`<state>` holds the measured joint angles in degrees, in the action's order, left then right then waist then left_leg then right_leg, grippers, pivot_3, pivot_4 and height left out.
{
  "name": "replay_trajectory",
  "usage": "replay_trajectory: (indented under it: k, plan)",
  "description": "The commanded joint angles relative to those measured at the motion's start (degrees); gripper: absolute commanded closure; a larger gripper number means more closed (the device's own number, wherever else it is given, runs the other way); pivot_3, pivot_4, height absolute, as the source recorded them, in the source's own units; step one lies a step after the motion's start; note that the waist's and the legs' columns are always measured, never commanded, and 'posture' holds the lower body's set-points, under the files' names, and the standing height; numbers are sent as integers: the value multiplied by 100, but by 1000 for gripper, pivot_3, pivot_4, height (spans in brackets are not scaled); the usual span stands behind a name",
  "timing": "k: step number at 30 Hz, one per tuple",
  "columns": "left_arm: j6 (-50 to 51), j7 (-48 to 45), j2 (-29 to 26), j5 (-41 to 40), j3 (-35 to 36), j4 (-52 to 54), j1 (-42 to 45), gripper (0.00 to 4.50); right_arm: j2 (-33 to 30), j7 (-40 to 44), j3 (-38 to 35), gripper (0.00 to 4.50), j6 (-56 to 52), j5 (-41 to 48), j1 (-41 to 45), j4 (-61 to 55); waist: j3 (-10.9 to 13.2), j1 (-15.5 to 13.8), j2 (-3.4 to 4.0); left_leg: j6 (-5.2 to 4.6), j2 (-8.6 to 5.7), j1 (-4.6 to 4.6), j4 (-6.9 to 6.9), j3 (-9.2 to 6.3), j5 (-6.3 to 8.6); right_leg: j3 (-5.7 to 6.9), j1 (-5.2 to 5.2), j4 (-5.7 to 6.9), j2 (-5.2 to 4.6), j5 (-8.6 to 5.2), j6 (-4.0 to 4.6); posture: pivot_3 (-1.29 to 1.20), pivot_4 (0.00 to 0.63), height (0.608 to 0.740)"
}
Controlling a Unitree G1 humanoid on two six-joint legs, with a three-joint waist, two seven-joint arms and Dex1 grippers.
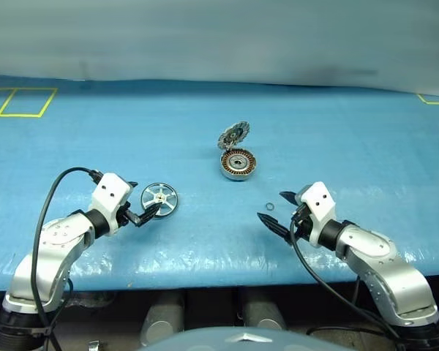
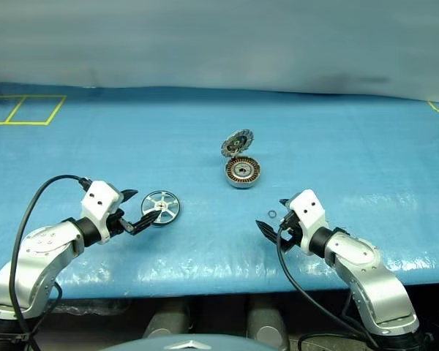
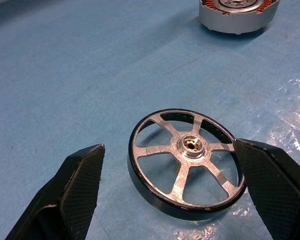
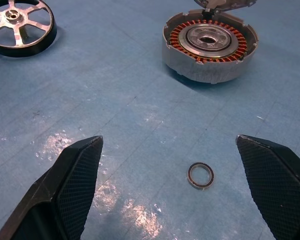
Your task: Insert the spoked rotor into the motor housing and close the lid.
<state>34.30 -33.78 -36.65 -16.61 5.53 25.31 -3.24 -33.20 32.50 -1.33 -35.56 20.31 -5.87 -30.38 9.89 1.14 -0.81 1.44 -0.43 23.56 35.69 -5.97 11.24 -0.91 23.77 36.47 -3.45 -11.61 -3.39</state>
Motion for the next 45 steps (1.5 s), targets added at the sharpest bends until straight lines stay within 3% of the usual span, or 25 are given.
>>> replay_trajectory:
  k: [1,32,39,45]
  plan:
    - [-139,-13,-64,19,105,212,28,22,-35,1,-44,0,29,8,57,-184,0,2,0,0,0,0,0,0,0,0,0,0,0,0,0,0,150,740]
    - [-30,-209,-8,-100,51,266,-5,22,-138,-16,128,0,-283,-83,207,-244,0,7,0,0,0,-1,17,0,0,-1,2,23,0,0,0,0,150,740]
    - [-46,-223,22,-105,14,241,31,22,-778,477,1054,0,-1109,-326,1783,50,2,39,0,0,1,-3,27,1,0,-1,2,31,0,0,0,0,150,740]
    - [-69,-279,43,-98,-53,216,70,22,-995,1598,2559,0,-989,-1002,3828,1208,5,54,-1,0,0,1,22,0,0,3,5,28,0,0,1,0,150,740]
